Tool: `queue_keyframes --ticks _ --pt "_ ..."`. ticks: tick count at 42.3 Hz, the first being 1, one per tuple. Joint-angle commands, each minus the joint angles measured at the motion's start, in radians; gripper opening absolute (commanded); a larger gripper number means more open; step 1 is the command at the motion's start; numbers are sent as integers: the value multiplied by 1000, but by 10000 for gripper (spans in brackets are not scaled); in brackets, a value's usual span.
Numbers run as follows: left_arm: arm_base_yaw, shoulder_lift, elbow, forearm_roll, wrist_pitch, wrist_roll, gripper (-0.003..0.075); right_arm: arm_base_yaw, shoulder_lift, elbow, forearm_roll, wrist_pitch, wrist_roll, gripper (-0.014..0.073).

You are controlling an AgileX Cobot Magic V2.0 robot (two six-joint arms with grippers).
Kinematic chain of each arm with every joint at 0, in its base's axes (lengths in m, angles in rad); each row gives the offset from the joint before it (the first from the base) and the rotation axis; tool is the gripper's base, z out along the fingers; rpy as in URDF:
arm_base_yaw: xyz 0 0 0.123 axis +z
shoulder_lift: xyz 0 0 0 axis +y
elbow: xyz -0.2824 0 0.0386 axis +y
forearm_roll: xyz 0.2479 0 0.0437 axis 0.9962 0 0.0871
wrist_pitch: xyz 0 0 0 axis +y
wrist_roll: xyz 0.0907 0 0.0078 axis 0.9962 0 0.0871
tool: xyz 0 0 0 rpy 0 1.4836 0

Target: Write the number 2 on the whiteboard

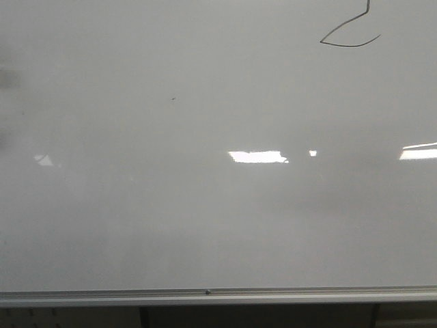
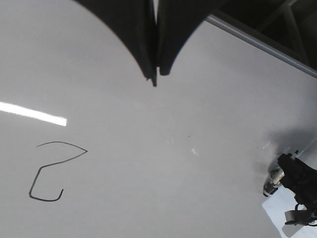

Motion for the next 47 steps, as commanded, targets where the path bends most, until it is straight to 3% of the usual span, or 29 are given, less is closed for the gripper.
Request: queue_keyframes --ticks 1,5,12,22,26,37,47 --pt "-5 -12 -40 -18 -41 -8 -16 -4 12 -21 30 -56 1 -116" --pt "-5 -8 -40 -16 -48 -8 21 -4 12 -21 30 -56 1 -116" --pt "-5 -8 -40 -16 -73 -8 183 -4 12 -21 30 -56 1 -116" --pt "-5 -8 -40 -16 -80 -8 481 -4 12 -21 30 -56 1 -116" --pt "-5 -8 -40 -16 -75 -8 548 -4 12 -21 30 -56 1 -116" --pt "-5 -75 -6 62 -19 -5 543 -4 12 -21 30 -56 1 -116" --pt "-5 -311 203 65 -199 -2 378 -4 12 -21 30 -56 1 -116"
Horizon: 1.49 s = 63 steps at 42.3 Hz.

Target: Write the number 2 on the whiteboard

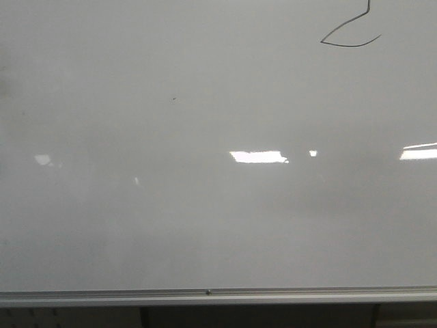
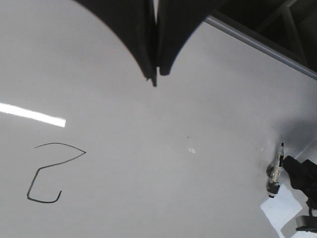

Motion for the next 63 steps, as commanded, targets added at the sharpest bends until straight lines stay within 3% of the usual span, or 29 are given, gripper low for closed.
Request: queue_keyframes --ticks 1,13,23,33,63 --pt "-3 -154 69 -5 -147 -2 363 -4 12 -21 30 -59 1 -116" --pt "-3 -518 382 -19 -446 -2 167 -4 12 -21 30 -59 1 -116" --pt "-3 -743 535 -33 -611 -2 -19 -4 12 -21 30 -59 1 -116" --pt "-3 -889 603 -33 -688 -2 -20 -4 12 -21 30 -59 1 -116" --pt "-3 -902 603 -33 -688 -2 -20 -4 12 -21 30 -59 1 -116"
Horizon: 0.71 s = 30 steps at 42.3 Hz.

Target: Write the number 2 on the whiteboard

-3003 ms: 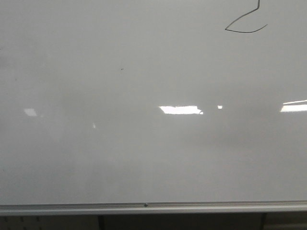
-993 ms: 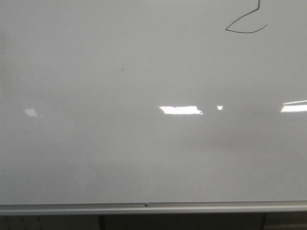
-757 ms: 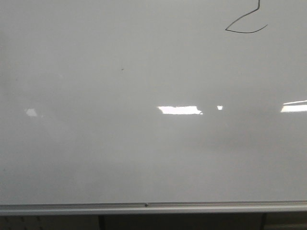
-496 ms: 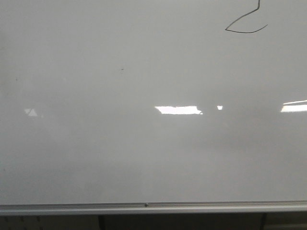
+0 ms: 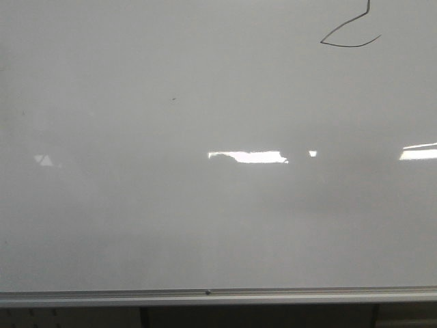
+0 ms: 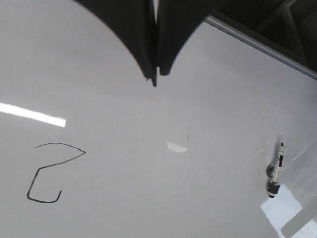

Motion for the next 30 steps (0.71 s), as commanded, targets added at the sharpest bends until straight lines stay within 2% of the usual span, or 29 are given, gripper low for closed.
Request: queue_keyframes --ticks 1,9,12,16,30 --pt "-3 -1 -29 -11 -86 -2 -19 -4 12 -21 30 -59 0 -116" --pt "-3 -1 -23 -14 -86 -5 -20 -4 12 -21 30 -59 0 -116" --pt "-4 -21 -5 68 -79 -21 -19 -4 12 -21 30 -59 0 -116" --pt "-10 -87 34 200 -48 -54 -19 -4 12 -21 30 -59 0 -116" --pt "-101 -387 278 207 -60 -91 -20 -4 12 -21 30 -59 0 -116"
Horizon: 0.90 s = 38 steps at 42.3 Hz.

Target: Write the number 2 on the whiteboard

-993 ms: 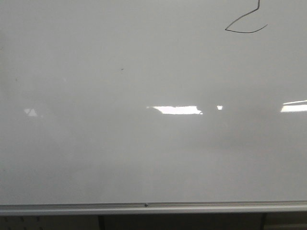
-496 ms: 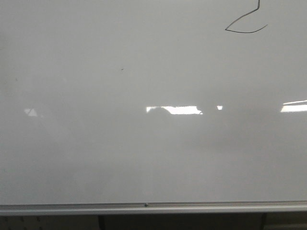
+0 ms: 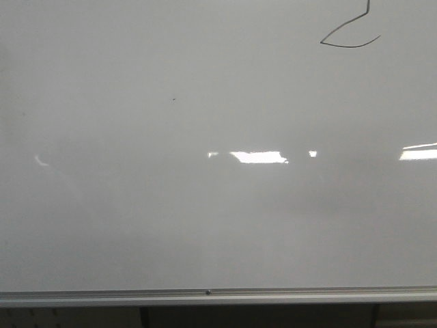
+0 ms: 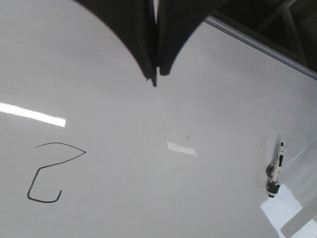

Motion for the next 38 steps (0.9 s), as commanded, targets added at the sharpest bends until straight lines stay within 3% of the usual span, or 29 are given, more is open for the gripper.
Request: queue_keyframes --ticks 1,11,38 --pt "-33 -63 51 4 -71 -47 -19 -4 12 -21 30 -59 0 -116" --pt "-44 -247 193 4 -59 -108 -20 -4 12 -21 30 -59 0 -116" --pt "-44 -238 245 13 -50 -108 -20 -4 10 -21 30 -59 0 -116"
